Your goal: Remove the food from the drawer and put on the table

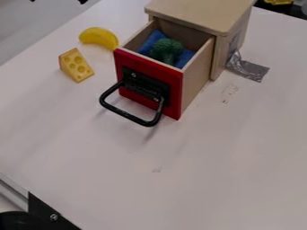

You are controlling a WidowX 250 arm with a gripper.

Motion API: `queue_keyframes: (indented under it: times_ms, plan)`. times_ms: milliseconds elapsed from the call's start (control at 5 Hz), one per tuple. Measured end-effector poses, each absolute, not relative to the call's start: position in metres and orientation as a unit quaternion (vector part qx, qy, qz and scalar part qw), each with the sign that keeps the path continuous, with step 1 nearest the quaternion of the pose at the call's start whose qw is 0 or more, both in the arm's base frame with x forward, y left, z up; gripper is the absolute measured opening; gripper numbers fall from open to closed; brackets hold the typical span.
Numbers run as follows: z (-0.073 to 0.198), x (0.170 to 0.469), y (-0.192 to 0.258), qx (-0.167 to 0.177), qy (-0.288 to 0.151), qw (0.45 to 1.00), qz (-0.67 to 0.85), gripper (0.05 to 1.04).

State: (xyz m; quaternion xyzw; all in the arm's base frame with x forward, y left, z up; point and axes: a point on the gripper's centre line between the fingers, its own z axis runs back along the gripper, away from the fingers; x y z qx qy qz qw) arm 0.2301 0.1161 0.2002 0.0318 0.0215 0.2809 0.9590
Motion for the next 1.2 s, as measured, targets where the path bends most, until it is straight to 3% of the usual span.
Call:
queue_keyframes:
  times_ms: [200,400,600,1200]
  plan:
    - [0.194,0.23,0.115,0.028,0.034,0.959,0.279,0.999]
    - [0.198,0.241,0.086,0.008,0.032,0.963,0.266,0.999]
    - [0.201,0.25,0.064,0.009,0.001,0.97,0.243,0.999]
    - [0.17,0.271,0.053,0.023,-0.079,0.971,0.224,0.999]
